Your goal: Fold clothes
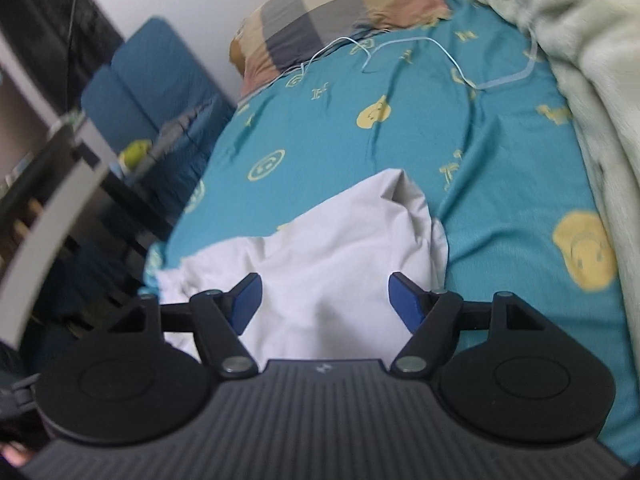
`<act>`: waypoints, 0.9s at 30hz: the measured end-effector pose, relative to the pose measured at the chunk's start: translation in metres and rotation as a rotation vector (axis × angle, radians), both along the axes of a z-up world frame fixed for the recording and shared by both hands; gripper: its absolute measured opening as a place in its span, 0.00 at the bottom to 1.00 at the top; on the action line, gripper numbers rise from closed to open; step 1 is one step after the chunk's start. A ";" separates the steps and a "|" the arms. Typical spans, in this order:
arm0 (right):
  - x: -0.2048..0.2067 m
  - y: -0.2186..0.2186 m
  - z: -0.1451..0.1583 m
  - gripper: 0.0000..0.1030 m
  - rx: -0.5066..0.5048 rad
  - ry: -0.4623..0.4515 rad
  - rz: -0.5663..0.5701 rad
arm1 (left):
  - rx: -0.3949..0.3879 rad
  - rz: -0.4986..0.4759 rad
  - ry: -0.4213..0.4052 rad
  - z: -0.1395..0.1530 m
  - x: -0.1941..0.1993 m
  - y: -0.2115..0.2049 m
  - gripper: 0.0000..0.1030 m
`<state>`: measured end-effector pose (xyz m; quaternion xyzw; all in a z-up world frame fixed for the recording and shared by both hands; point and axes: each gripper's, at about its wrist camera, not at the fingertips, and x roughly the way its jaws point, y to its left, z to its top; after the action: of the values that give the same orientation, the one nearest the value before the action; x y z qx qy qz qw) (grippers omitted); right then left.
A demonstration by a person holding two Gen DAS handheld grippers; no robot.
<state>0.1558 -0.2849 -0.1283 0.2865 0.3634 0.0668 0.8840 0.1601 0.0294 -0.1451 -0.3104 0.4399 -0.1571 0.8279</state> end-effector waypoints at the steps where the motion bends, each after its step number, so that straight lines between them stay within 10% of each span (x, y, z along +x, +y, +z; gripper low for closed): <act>1: -0.004 -0.001 -0.001 0.71 0.040 0.017 -0.005 | -0.045 0.023 0.038 -0.005 -0.002 0.004 0.83; 7: -0.016 -0.006 -0.013 0.72 0.269 0.107 -0.015 | -0.258 0.166 0.231 -0.039 -0.007 0.025 0.79; 12: -0.021 -0.005 -0.038 0.71 0.481 0.199 -0.029 | -0.336 0.202 0.190 -0.038 -0.001 0.033 0.59; 27: -0.018 -0.001 -0.096 0.71 0.725 0.319 -0.282 | -0.561 0.226 0.077 -0.043 0.022 0.043 0.71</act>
<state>0.1379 -0.2855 -0.2248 0.6326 0.4057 0.0233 0.6593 0.1819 0.0728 -0.1885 -0.5796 0.3731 -0.1676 0.7048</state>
